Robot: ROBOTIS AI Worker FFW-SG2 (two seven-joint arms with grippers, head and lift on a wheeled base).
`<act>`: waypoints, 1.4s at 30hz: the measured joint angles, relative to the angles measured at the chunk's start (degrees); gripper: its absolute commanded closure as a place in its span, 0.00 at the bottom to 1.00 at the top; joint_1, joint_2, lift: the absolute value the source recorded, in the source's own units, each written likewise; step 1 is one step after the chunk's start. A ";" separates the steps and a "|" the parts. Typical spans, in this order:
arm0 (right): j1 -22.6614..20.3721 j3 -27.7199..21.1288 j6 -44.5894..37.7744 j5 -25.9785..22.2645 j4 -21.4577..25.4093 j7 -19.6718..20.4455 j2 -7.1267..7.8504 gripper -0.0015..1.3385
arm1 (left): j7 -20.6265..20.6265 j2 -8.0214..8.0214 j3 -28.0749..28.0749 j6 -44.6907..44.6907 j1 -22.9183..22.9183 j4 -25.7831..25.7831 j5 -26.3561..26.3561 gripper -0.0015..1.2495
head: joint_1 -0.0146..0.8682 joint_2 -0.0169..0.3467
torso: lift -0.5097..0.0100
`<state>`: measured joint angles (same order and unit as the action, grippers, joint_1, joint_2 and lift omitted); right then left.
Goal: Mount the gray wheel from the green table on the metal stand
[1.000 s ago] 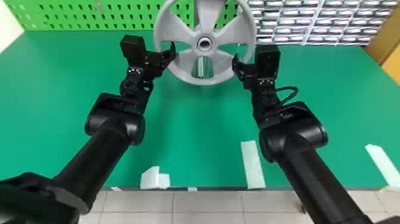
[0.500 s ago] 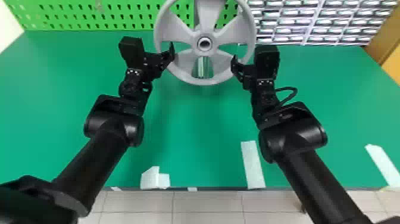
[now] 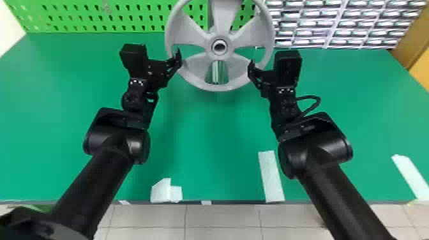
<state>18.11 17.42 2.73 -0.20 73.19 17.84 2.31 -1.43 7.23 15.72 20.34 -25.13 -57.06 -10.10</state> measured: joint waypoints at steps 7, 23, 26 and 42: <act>-0.85 -0.12 0.00 0.00 1.23 0.00 0.06 0.14 | -0.04 0.26 -0.41 -1.16 2.41 -4.46 -0.18 0.17 | 1.00 0.19 | 0.79; -3.77 -0.64 0.18 0.03 5.64 0.00 0.29 0.14 | 0.00 0.77 -3.13 -4.41 9.10 -15.26 -0.13 0.17 | 1.00 0.19 | 0.79; -4.24 -0.59 0.41 0.03 6.19 0.00 0.35 0.14 | 0.02 0.95 -4.07 -5.02 10.77 -17.40 -0.13 0.17 | 1.00 0.19 | 0.79; -7.12 -0.64 2.09 -0.43 8.43 -2.47 1.19 0.14 | 0.50 1.22 -9.03 -8.13 19.30 -26.04 0.18 0.18 | 1.00 0.19 | 0.79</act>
<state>10.99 16.78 4.82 -0.64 81.62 15.37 3.50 -0.93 8.45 6.69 12.21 -5.83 -83.09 -9.93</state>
